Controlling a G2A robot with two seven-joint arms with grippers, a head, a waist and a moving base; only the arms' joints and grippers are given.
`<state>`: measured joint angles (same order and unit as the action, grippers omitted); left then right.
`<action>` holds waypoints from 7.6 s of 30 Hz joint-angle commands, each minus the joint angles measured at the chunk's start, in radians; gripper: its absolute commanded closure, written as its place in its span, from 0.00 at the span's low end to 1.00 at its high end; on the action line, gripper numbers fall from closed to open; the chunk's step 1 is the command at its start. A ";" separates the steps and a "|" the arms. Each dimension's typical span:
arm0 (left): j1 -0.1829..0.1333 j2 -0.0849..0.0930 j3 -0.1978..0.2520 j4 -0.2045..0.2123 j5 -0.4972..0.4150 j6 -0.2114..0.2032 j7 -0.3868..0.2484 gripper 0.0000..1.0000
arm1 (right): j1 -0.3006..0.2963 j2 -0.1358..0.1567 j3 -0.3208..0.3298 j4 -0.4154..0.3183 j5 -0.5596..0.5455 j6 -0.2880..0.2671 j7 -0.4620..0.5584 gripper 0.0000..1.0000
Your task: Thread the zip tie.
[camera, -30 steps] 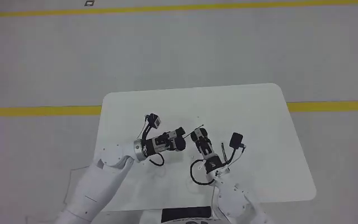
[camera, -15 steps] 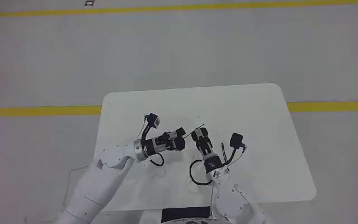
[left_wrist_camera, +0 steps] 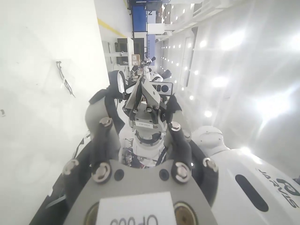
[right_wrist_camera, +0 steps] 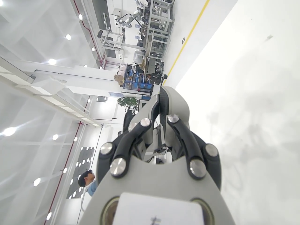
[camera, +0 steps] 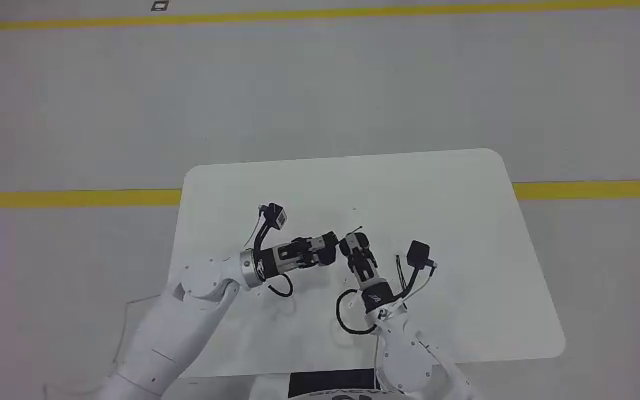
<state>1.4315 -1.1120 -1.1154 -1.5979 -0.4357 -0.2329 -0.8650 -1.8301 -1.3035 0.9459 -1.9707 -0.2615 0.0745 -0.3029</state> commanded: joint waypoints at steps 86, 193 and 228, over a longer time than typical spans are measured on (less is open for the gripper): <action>0.007 0.111 -0.092 0.047 -0.257 -0.003 -0.519 1.00 | 0.024 0.036 0.262 0.063 0.539 -0.146 0.771 0.00; 0.015 0.140 -0.062 0.055 -0.319 -0.068 -0.525 0.00 | 0.094 0.110 0.221 0.187 0.753 -0.375 1.127 1.00; -0.031 0.137 0.027 0.057 -0.296 -0.099 -0.447 0.00 | 0.098 0.112 0.149 0.155 0.612 -0.408 0.957 1.00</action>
<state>1.4007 -0.9756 -1.0884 -1.5412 -0.7317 -0.3326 -1.3139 -1.7307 -1.1914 1.0956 -1.8145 0.3527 -0.3338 0.6580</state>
